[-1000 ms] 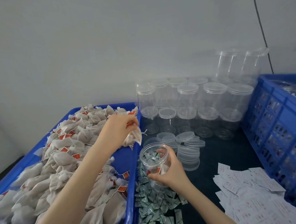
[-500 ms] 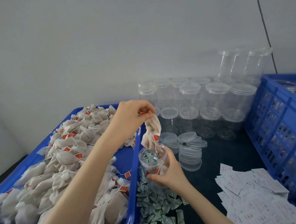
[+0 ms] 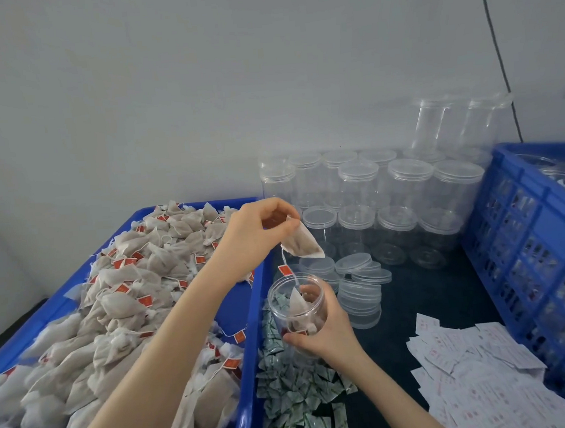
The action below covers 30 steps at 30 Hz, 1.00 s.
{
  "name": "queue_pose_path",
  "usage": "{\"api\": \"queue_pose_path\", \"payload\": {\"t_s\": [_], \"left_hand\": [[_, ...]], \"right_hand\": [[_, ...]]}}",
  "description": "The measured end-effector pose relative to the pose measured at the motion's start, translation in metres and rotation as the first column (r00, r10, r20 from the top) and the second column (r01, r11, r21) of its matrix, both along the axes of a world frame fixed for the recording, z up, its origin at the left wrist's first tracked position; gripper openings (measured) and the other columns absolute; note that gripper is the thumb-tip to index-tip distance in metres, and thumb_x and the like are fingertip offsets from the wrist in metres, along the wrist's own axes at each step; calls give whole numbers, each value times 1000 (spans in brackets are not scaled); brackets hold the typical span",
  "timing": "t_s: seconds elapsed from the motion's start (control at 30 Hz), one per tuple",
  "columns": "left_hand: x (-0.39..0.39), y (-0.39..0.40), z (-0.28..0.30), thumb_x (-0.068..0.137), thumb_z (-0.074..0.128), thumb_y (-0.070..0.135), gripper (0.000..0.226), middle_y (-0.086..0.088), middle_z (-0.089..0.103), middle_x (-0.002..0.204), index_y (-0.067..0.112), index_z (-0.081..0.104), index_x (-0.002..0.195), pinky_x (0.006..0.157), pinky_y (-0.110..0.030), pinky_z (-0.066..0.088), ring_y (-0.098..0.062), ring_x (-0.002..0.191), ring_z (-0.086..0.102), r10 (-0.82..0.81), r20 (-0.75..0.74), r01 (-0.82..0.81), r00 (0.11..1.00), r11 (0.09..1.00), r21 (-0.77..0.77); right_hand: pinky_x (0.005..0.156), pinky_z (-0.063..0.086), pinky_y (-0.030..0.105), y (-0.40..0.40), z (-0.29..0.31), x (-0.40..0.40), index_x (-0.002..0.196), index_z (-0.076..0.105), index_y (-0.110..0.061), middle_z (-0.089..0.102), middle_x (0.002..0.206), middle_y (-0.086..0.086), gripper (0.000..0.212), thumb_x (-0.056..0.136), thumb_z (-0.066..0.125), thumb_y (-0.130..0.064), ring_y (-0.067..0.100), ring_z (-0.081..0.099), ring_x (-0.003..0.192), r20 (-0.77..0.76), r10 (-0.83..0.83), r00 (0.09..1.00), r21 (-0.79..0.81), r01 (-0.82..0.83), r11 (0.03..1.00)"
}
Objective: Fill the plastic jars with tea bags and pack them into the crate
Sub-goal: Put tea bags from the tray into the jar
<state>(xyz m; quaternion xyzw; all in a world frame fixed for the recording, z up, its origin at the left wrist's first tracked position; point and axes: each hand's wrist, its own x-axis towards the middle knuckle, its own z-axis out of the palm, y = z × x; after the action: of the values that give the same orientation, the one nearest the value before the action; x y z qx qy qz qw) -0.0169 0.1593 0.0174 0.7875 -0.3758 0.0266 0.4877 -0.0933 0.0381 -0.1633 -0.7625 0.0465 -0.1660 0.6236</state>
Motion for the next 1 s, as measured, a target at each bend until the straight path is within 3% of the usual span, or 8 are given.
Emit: {"api": "queue_pose_path", "payload": {"t_s": [0.13,0.3,0.53,0.67,0.77,0.87,0.93,1.0], "left_hand": [[-2,-1,-7,87,66,13,14,11,69,79,26,66,82,73,-9,48,4,73,62,-26,36,22,999,996,87],[-4,-7,-43,89,64,18,12,6,71,95,19,71,98,86,-26,53,-4,88,65,-150,91,67,984,802,594],[4,-16,-39,88,64,15,12,8,72,90,21,73,93,79,-16,52,1,81,65,-165,47,118,985,852,511],[19,-32,-38,88,62,15,12,4,72,94,19,72,94,85,-29,53,-8,88,65,-59,107,-3,992,865,501],[23,-51,-60,91,57,22,18,-2,67,108,21,69,105,87,-39,53,-22,98,63,-75,252,-145,965,646,749],[18,-70,-94,88,63,25,25,-5,65,113,18,68,112,89,-41,52,-25,105,61,-232,70,25,970,383,923],[12,-79,-113,86,66,26,29,-6,66,115,15,67,113,89,-40,51,-26,107,60,-297,-54,138,953,270,953],[5,-88,-130,86,67,27,31,-10,65,115,12,66,114,82,-37,50,-29,105,60,-347,-44,116,937,190,975]], "right_hand": [[87,48,11,-1,3,-2,124,43,-53,53,117,-35,87,53,89,-34,-6,55,114,30,-17,999,0,17,1000],[84,46,8,-3,10,-4,127,41,-47,57,119,-27,89,50,85,-41,-7,55,112,59,-52,997,15,52,999],[78,48,7,-17,6,-12,123,45,-39,56,123,-8,84,58,91,-14,-6,62,101,77,-88,993,-6,89,996],[84,46,7,-41,4,-23,129,46,-33,59,120,-14,91,56,94,-9,-5,58,107,82,-187,979,-18,189,982],[83,44,4,-61,6,-34,122,46,-37,58,118,-13,88,55,94,-5,-12,56,104,98,-274,957,-46,279,959],[82,42,5,-78,8,-43,116,45,-43,57,116,-17,86,56,93,-4,-8,55,107,100,-345,933,-46,351,935],[82,41,4,-86,8,-48,117,43,-43,57,118,-16,88,57,93,-4,-5,53,110,101,-365,925,-42,371,928],[80,40,-1,-90,8,-51,116,42,-45,56,118,-16,89,57,93,-4,-11,52,108,103,-380,919,-55,387,921]]}}
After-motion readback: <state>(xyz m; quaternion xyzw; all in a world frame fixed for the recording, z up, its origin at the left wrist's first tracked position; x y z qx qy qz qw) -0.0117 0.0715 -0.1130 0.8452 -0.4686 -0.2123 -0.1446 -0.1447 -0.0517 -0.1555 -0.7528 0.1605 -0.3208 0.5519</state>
